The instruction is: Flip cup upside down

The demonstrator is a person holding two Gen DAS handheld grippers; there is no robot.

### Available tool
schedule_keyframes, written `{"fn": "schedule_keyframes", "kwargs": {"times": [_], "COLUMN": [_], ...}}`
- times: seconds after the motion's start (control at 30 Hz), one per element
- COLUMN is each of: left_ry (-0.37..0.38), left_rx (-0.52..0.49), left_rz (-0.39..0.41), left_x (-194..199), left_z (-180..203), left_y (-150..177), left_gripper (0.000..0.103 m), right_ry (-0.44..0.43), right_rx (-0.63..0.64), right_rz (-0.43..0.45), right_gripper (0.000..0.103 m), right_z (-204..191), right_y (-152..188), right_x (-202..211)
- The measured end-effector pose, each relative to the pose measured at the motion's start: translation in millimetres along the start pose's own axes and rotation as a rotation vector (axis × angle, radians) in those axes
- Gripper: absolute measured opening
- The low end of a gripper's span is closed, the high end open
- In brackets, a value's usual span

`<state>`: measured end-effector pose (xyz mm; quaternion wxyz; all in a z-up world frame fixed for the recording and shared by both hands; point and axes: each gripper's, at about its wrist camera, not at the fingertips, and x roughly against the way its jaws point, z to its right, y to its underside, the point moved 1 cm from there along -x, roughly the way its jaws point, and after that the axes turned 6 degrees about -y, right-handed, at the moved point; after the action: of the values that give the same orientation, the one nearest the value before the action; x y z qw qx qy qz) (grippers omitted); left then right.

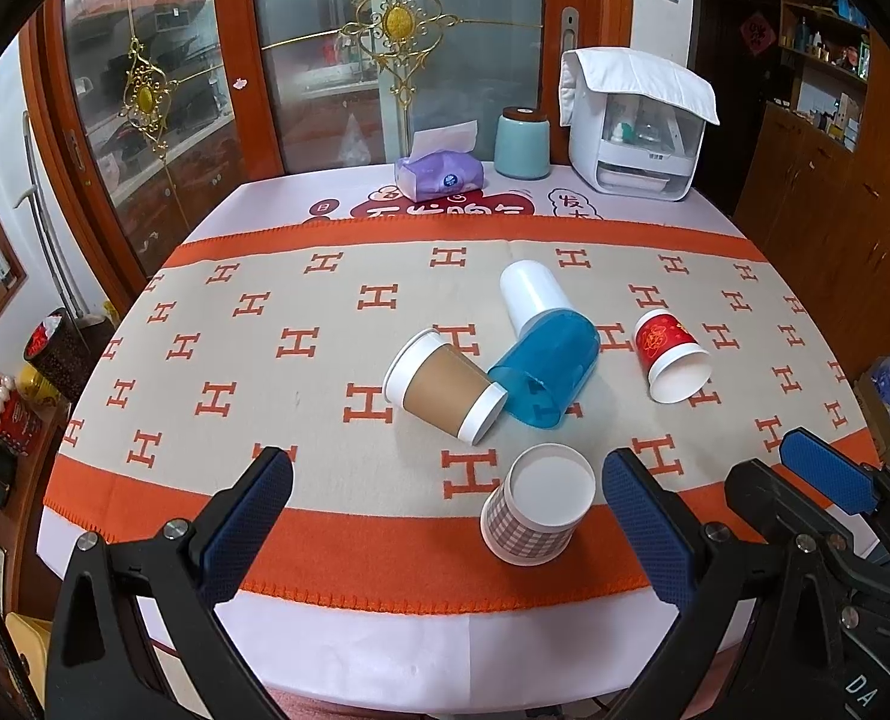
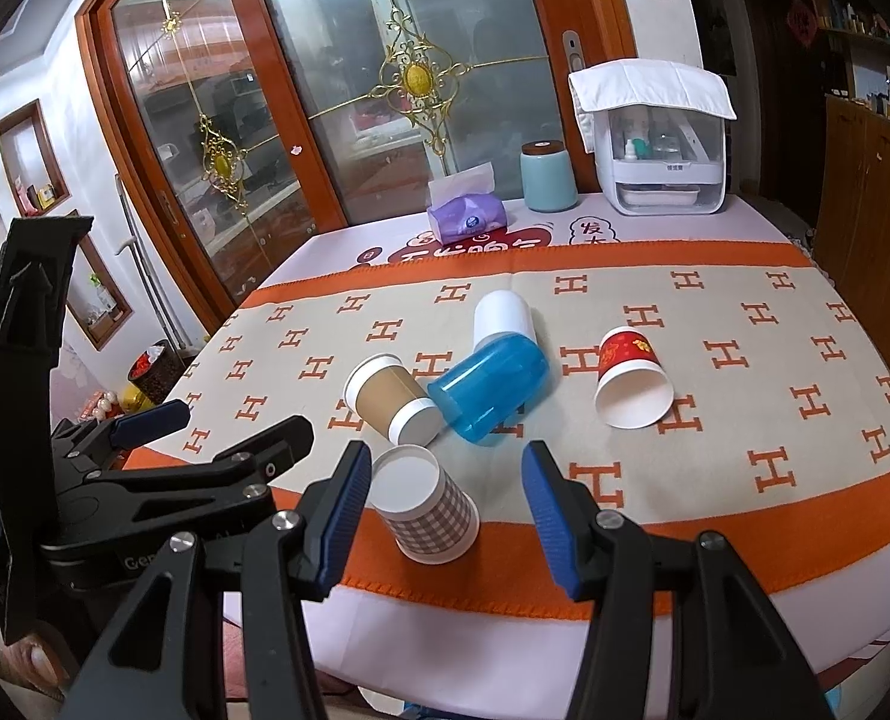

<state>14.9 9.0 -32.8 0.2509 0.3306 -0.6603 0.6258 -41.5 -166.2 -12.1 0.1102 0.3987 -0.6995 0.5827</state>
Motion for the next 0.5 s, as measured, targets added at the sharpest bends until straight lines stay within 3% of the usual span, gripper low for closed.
{"fn": "schedule_keyframes", "kwargs": {"times": [0.5], "left_ry": [-0.002], "left_rx": [-0.002], "left_rz": [-0.015], "left_x": [-3.5], "left_z": [-2.4], "left_y": [2.5], "left_gripper": [0.102], "right_ry": [-0.005], "right_rx": [-0.010], "right_rz": [-0.005], "right_gripper": [0.053], "right_z": [0.5], "right_y": [4.6], "right_x": [-4.2]}}
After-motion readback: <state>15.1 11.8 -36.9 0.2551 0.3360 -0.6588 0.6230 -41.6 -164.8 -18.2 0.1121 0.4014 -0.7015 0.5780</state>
